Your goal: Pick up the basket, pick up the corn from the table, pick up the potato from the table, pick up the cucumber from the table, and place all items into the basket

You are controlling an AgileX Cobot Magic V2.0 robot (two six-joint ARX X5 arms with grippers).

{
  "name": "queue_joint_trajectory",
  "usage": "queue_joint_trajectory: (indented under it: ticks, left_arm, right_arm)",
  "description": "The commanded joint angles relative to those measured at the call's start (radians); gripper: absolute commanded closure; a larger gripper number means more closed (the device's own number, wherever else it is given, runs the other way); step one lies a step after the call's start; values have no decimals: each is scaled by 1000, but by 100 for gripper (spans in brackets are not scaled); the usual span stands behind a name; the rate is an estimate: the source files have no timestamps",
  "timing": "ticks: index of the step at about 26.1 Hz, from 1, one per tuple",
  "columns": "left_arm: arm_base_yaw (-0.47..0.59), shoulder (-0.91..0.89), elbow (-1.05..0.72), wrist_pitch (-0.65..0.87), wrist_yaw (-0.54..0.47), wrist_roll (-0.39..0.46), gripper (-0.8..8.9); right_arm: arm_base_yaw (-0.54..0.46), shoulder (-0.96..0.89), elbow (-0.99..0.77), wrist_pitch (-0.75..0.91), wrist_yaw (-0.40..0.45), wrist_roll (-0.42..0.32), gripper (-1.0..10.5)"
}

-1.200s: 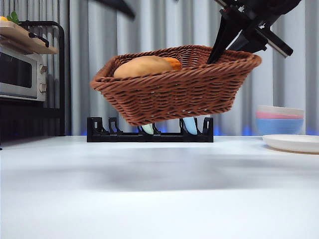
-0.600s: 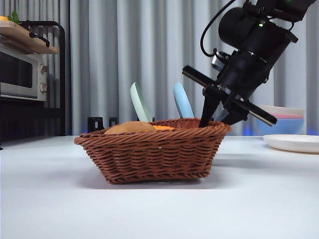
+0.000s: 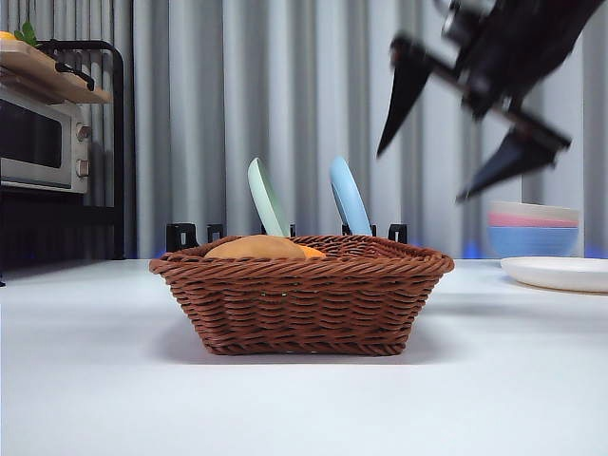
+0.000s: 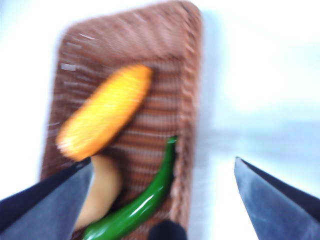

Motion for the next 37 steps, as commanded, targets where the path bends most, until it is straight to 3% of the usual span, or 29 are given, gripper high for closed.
queue_joint_trajectory:
  ticks: [1,3,7,12,17,24,29,33,37]
  left_arm:
    - [1,-1,-8,-16,-5,23,656]
    - [1,-3,-18,12,19,50,834]
    - [1,-11,-82,152,83,70,823]
    - [0,-64,-283,384,119,70,823]
    - [0,-159,-558,602,116,70,823]
    - [-7,-338,-900,806,122,55,823]
    - [-19,-489,-1035,871,196,46,823]
    - [-19,-526,-1033,869,190,42,819]
    - [-19,-526,-1033,858,190,43,816]
  right_arm:
    - [3,-110,3,-56,0,-137,638]
    - [3,-190,3,-84,0,-175,802]
    - [7,-290,2,-100,35,-221,966]
    - [65,-393,-15,-99,251,-268,963]
    - [151,-480,-98,-59,353,-283,963]
    - [310,-663,-417,220,493,-272,963]
    - [357,-772,-596,301,519,-251,963]
    - [356,-774,-605,257,553,-152,963]
    - [356,-775,-605,258,570,-151,963]
